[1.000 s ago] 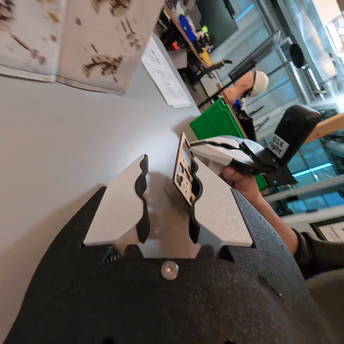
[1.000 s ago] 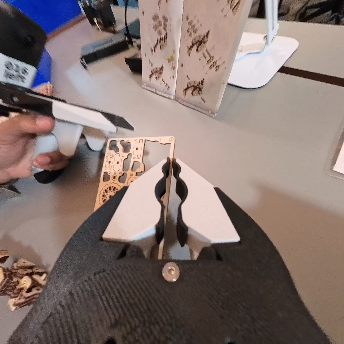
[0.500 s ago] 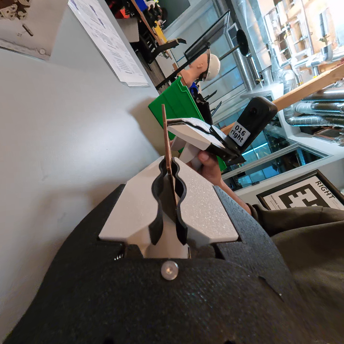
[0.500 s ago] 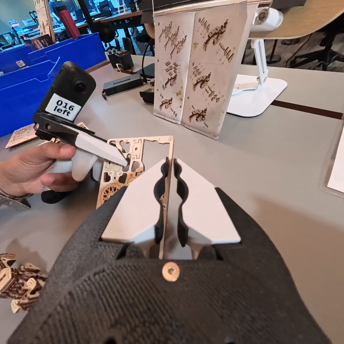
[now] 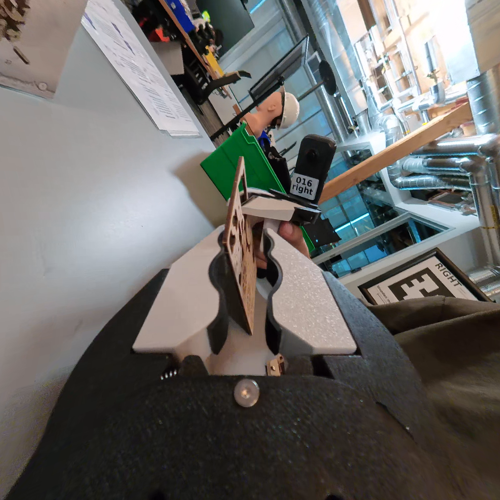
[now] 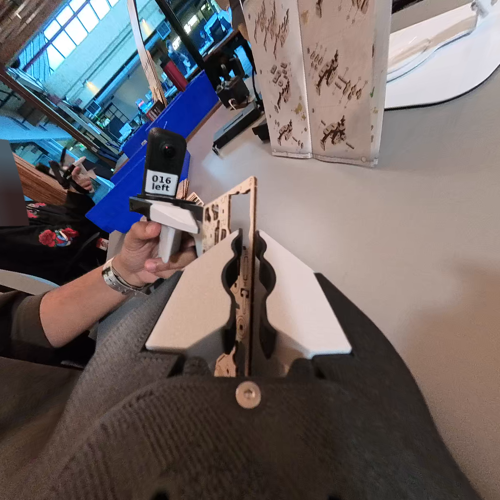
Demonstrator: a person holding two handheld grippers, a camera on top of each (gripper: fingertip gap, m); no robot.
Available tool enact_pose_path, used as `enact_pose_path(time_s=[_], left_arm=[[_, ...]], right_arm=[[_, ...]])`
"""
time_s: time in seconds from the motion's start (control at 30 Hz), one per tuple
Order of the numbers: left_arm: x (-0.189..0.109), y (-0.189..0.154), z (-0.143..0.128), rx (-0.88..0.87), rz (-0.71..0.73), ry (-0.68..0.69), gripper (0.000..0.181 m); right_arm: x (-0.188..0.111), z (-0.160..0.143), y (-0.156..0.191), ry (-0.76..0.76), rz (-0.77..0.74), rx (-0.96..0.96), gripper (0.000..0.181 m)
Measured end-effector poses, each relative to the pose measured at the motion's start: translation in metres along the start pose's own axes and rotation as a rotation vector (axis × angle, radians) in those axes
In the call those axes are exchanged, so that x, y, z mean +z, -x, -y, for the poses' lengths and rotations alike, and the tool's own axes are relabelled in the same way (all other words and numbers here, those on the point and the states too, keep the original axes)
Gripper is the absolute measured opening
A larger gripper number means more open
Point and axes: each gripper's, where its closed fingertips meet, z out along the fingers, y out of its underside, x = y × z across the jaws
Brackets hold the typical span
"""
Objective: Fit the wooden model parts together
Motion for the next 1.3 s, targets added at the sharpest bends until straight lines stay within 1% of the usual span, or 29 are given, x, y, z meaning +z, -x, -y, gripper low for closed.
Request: enact_pose_path(time_s=[0.03, 0.07, 0.2, 0.27, 0.37, 0.5, 0.57, 0.6, 0.7, 0.83, 0.9, 0.93, 0.97, 1.0, 1.03, 1.07, 1.1, 1.13, 1.17, 1.3], left_arm=[[-0.001, 0.0, 0.002, -0.005, 0.0, -0.012, 0.027], [-0.002, 0.001, 0.003, -0.012, -0.002, -0.02, 0.028], [-0.003, 0.006, 0.004, -0.034, 0.024, -0.022, 0.025], [-0.002, 0.007, 0.002, -0.031, 0.035, -0.012, 0.02], [-0.001, 0.009, 0.001, -0.018, 0.054, -0.007, 0.007], [-0.002, 0.004, 0.002, -0.015, 0.023, -0.014, 0.005], [-0.003, 0.0, 0.002, -0.003, -0.004, -0.017, 0.003], [-0.003, -0.004, 0.002, 0.006, -0.023, -0.015, 0.0], [-0.001, -0.007, -0.002, 0.05, -0.026, 0.017, 0.0], [0.004, -0.016, -0.012, 0.104, -0.061, 0.081, 0.0], [0.006, -0.016, -0.017, 0.123, -0.052, 0.105, 0.0], [0.006, -0.017, -0.017, 0.124, -0.059, 0.106, 0.0], [0.006, -0.018, -0.017, 0.117, -0.063, 0.104, 0.0], [0.006, -0.018, -0.016, 0.11, -0.066, 0.1, 0.006], [0.006, -0.017, -0.016, 0.102, -0.066, 0.095, 0.007], [0.006, -0.017, -0.015, 0.095, -0.069, 0.086, 0.007], [0.006, -0.016, -0.014, 0.089, -0.062, 0.079, 0.004], [0.006, -0.014, -0.013, 0.084, -0.054, 0.075, 0.005], [0.006, -0.013, -0.013, 0.077, -0.052, 0.068, 0.01], [0.005, -0.014, -0.009, 0.041, -0.067, 0.036, 0.011]], right_arm=[[-0.001, 0.003, 0.0, -0.014, 0.0, 0.004, 0.006], [-0.003, 0.005, -0.001, -0.028, -0.001, 0.009, 0.006], [-0.01, 0.015, -0.002, -0.092, 0.026, 0.066, 0.002], [-0.012, 0.017, -0.002, -0.106, 0.039, 0.083, 0.001], [-0.011, 0.018, 0.001, -0.109, 0.049, 0.074, 0.001], [-0.012, 0.02, 0.005, -0.121, 0.076, 0.05, 0.003], [-0.013, 0.021, 0.012, -0.125, 0.119, 0.03, 0.016], [-0.013, 0.019, 0.013, -0.113, 0.126, 0.025, 0.023], [-0.01, 0.01, 0.012, -0.049, 0.133, 0.017, 0.041], [-0.01, 0.0, 0.023, 0.019, 0.238, 0.057, 0.036], [-0.01, -0.007, 0.029, 0.066, 0.278, 0.057, 0.026], [-0.01, -0.008, 0.029, 0.076, 0.269, 0.037, 0.014], [-0.01, -0.008, 0.03, 0.077, 0.267, 0.015, 0.011], [-0.011, -0.008, 0.033, 0.076, 0.282, 0.006, 0.007], [-0.012, -0.007, 0.037, 0.073, 0.301, 0.009, 0.002], [-0.011, -0.006, 0.038, 0.067, 0.3, 0.011, 0.002], [-0.011, -0.005, 0.038, 0.06, 0.292, 0.006, 0.002], [-0.01, -0.005, 0.038, 0.056, 0.284, -0.002, 0.002], [-0.01, -0.004, 0.038, 0.051, 0.274, -0.01, 0.002], [-0.009, 0.0, 0.038, 0.022, 0.25, -0.025, 0.002]])
